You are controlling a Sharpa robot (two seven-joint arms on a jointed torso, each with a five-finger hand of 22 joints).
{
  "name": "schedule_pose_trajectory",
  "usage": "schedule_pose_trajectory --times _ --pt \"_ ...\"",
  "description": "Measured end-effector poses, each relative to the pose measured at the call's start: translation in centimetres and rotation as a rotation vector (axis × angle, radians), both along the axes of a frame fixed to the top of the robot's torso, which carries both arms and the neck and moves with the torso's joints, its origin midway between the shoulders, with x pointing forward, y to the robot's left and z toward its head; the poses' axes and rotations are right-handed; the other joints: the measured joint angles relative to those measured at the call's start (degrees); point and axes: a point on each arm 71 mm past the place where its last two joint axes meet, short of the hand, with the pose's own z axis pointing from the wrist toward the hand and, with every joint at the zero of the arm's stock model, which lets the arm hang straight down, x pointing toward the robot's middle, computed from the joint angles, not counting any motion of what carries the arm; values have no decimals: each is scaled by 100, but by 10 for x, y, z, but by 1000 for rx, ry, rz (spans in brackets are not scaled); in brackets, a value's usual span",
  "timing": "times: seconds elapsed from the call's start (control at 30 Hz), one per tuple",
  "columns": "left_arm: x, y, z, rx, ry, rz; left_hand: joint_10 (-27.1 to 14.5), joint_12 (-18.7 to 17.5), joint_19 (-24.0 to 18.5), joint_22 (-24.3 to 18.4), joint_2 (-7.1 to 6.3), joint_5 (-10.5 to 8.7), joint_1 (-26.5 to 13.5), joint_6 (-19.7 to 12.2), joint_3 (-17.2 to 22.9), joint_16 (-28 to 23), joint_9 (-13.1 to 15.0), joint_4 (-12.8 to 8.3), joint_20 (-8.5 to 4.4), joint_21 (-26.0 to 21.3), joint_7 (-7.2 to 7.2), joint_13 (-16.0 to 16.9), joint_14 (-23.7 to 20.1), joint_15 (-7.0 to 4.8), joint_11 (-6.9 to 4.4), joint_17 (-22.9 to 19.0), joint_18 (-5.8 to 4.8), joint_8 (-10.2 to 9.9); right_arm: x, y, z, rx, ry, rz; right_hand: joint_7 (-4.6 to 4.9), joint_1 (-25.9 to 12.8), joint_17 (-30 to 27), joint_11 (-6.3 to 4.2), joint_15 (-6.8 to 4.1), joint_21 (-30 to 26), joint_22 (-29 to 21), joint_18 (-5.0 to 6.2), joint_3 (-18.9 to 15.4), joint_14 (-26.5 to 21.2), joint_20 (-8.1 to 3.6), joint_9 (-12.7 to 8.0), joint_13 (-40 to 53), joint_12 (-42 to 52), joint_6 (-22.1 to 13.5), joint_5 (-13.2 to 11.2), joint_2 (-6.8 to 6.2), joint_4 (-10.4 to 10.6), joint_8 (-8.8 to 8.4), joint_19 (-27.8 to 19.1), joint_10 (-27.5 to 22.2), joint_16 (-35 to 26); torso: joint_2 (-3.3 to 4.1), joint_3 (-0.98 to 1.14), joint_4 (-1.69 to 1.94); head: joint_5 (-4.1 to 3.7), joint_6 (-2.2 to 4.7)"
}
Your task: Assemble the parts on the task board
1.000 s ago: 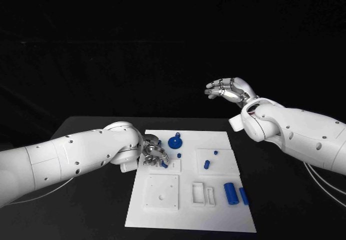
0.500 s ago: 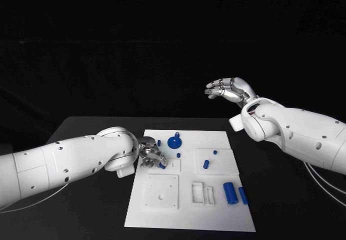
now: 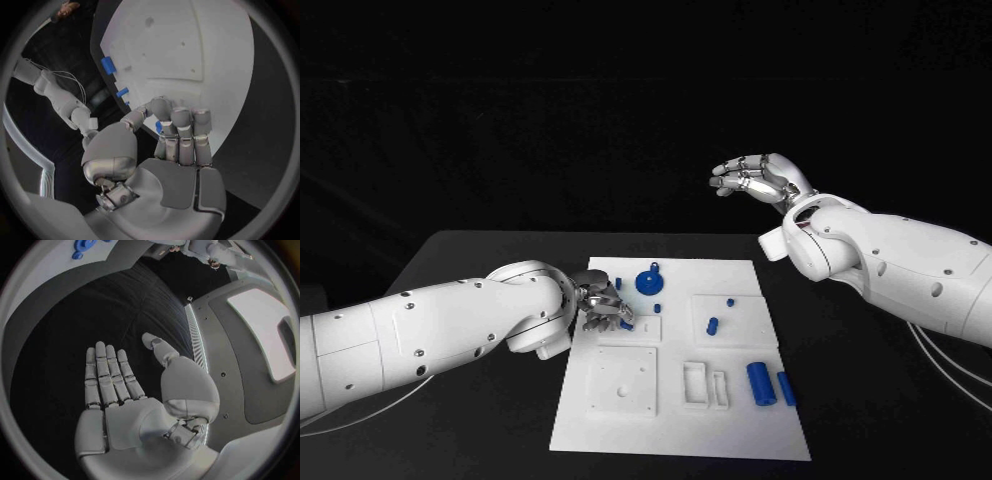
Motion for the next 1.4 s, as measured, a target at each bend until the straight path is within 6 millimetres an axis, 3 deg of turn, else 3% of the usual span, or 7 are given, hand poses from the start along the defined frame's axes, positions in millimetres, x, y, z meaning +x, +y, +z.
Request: schedule_pose_trajectory --times 0.8,1.4 --pt "-5 -11 -7 33 -92 -38 -1 22 -1 0 -40 -44 7 0 21 0 253 19 0 0 0 -2 0 0 1 -19 -1 -109 0 -1 -3 0 9 2 0 -22 -19 0 0 -22 1 0 -16 0 0 -11 -38 0 0 22 22 16 0 0 0 0 0 5 -11 23 -10" --pt "-3 -9 -7 56 -116 -42 -1 42 -1 1 -74 -86 16 1 35 21 253 8 1 0 -1 -3 0 0 2 -24 0 -89 0 -1 -7 -1 19 4 0 -33 -40 0 0 -22 -4 0 -32 0 21 -17 -69 -22 0 22 33 0 0 -21 0 -21 3 0 -7 23 -32"
